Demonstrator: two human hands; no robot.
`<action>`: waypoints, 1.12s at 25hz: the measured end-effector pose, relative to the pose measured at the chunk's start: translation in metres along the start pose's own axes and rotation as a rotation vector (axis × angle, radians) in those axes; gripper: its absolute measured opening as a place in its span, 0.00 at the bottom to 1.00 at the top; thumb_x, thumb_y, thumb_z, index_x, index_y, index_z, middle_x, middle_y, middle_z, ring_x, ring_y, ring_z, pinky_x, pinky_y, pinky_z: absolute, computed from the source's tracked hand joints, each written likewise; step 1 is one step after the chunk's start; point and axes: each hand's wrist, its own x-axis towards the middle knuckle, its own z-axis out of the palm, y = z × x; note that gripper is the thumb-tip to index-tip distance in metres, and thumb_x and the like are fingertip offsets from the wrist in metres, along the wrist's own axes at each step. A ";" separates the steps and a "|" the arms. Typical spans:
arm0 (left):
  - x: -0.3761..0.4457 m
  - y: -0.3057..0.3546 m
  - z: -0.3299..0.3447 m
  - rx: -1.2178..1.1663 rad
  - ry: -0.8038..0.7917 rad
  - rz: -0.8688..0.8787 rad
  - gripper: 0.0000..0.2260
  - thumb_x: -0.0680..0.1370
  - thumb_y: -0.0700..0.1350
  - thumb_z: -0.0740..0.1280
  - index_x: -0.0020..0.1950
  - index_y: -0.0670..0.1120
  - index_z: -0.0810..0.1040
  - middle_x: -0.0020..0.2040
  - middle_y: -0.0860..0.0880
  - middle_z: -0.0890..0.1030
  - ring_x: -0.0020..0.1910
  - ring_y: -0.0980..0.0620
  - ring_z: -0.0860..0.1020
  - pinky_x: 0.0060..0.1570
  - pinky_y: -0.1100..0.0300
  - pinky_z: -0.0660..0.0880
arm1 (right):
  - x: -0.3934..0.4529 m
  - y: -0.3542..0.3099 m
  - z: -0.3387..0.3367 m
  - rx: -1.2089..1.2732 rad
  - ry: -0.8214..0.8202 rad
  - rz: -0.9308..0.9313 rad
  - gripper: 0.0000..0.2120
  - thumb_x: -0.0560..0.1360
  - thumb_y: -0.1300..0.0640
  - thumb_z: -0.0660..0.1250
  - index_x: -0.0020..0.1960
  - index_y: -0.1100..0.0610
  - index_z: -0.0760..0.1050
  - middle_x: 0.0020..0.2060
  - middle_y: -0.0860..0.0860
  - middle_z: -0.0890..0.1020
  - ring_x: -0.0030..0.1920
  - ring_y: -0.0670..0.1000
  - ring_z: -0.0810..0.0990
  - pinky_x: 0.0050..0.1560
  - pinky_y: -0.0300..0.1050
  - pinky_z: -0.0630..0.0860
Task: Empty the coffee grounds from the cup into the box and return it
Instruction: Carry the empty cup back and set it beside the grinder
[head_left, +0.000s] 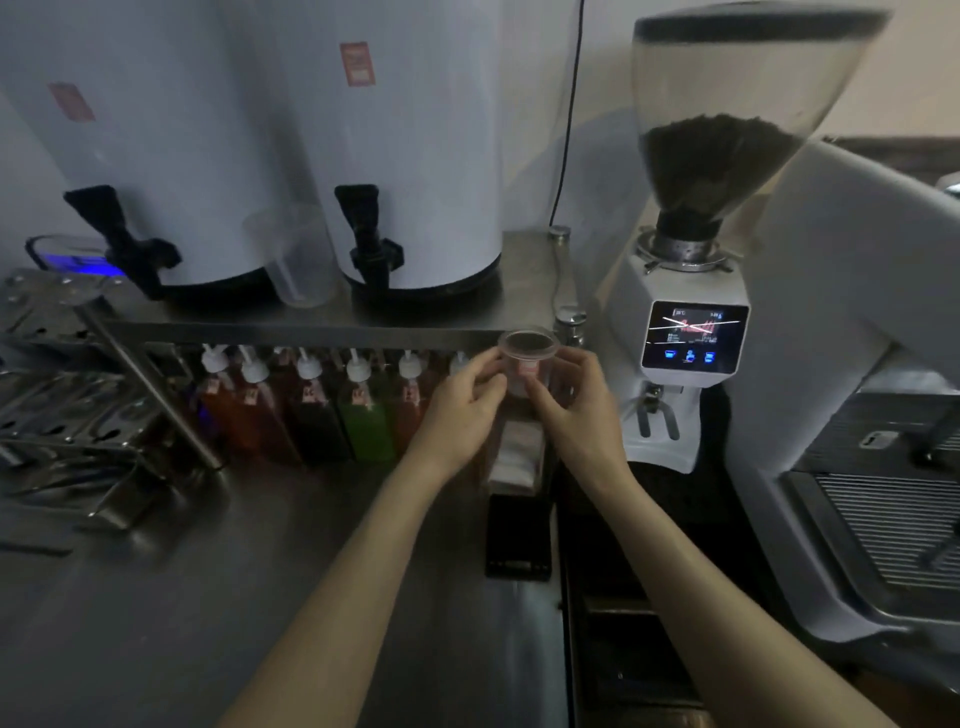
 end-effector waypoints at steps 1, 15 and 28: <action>0.010 0.004 -0.001 0.005 0.011 0.002 0.20 0.83 0.47 0.61 0.75 0.51 0.71 0.69 0.53 0.79 0.67 0.58 0.76 0.69 0.53 0.73 | 0.011 -0.002 -0.001 -0.028 0.004 -0.019 0.23 0.76 0.47 0.74 0.67 0.52 0.73 0.55 0.42 0.84 0.55 0.40 0.83 0.51 0.31 0.75; 0.079 0.027 -0.005 -0.038 0.062 0.099 0.21 0.83 0.46 0.61 0.77 0.51 0.68 0.71 0.53 0.76 0.67 0.62 0.73 0.65 0.64 0.71 | 0.089 -0.021 -0.002 -0.256 0.048 -0.132 0.20 0.77 0.46 0.71 0.67 0.48 0.72 0.63 0.44 0.81 0.69 0.51 0.77 0.71 0.58 0.68; 0.097 0.027 0.002 -0.063 0.052 0.078 0.23 0.82 0.47 0.62 0.77 0.49 0.67 0.73 0.49 0.75 0.71 0.56 0.72 0.65 0.62 0.69 | 0.100 -0.030 -0.002 -0.181 -0.017 -0.055 0.24 0.79 0.43 0.69 0.70 0.50 0.69 0.67 0.49 0.80 0.67 0.49 0.79 0.68 0.62 0.73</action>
